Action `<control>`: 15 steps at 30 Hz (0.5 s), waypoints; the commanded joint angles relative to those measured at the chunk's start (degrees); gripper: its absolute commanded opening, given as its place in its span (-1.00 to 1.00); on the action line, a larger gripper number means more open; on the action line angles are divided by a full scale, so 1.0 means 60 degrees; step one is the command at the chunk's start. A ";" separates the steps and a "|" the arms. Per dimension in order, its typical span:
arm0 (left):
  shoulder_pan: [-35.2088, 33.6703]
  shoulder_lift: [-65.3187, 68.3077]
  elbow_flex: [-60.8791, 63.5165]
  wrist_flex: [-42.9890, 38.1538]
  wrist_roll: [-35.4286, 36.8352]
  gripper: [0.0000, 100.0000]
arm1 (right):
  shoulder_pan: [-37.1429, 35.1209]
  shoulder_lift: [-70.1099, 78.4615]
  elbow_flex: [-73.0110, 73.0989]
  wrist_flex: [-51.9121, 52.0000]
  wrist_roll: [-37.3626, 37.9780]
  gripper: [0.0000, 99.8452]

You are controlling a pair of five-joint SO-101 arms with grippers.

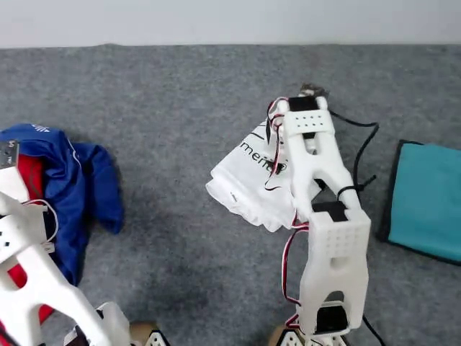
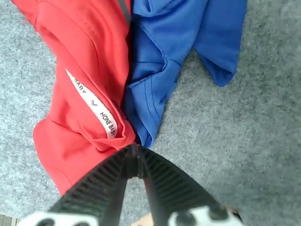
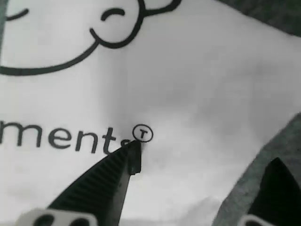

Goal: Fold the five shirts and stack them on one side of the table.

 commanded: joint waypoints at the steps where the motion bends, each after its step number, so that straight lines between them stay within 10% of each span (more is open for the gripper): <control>1: 0.0029 -0.0205 -0.0037 -0.0132 -0.0059 -0.99 | -0.0037 0.0183 -0.0586 -0.0447 -0.0103 -0.20; 15: 0.0029 -0.0205 -0.0022 -0.0278 -0.0073 -0.99 | -0.0022 0.1780 -0.0718 -0.0154 -0.0352 -0.49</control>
